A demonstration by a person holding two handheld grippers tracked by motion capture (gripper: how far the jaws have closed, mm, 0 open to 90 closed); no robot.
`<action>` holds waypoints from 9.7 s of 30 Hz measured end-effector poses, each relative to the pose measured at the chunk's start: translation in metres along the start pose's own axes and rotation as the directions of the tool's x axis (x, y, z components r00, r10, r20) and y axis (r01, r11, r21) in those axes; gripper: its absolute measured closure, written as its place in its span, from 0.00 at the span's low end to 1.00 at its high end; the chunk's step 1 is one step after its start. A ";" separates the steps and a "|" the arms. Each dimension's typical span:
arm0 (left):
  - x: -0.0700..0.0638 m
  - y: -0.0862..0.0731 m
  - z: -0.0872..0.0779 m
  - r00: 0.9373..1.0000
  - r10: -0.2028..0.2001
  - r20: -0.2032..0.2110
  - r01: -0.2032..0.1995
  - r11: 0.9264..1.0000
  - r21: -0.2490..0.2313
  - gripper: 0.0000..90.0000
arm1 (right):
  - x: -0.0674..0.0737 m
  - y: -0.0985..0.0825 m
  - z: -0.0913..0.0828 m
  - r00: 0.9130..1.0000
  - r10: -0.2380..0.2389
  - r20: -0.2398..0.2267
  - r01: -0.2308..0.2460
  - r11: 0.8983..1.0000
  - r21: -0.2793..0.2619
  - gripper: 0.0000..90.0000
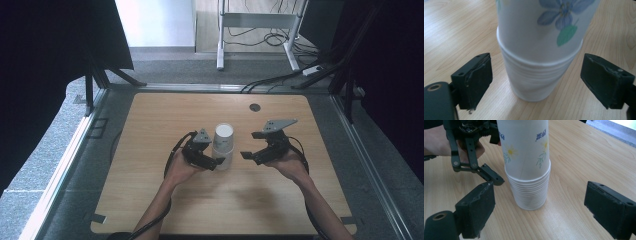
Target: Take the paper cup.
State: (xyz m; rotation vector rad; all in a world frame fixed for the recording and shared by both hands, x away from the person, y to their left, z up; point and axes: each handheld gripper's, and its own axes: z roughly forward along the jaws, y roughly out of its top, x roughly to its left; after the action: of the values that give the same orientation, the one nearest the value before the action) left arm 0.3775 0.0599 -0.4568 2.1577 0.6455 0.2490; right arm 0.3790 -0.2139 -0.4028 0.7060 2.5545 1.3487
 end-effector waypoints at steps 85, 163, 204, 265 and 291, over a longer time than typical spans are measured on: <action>0.004 0.002 0.006 0.998 -0.029 0.055 0.030 0.999 -0.026 0.16 | 0.003 0.097 0.026 0.992 -0.065 -0.111 0.076 0.993 0.091 0.42; -0.026 -0.012 -0.029 0.994 -0.042 0.098 0.045 0.998 -0.033 0.00 | 0.029 0.124 -0.069 0.987 -0.115 -0.110 0.115 0.993 -0.011 0.42; -0.063 -0.026 -0.033 0.981 0.070 0.183 -0.042 0.987 -0.153 0.03 | 0.053 0.025 -0.047 0.973 -0.107 -0.206 0.089 0.992 -0.095 0.42; -0.070 -0.014 -0.026 0.952 0.201 0.232 -0.218 0.975 0.051 0.40 | 0.061 -0.002 -0.032 0.974 -0.133 -0.185 0.140 0.990 0.023 0.15; -0.080 0.013 -0.021 0.917 0.300 0.264 -0.362 0.903 0.232 0.39 | 0.078 -0.003 -0.007 0.947 -0.236 -0.218 0.278 0.943 0.184 0.19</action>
State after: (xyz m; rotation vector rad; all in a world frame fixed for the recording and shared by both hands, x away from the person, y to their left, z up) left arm 0.3064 0.0254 -0.4301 2.5189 0.1836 0.0972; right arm 0.3076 -0.1833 -0.3960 0.2616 2.8518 1.1197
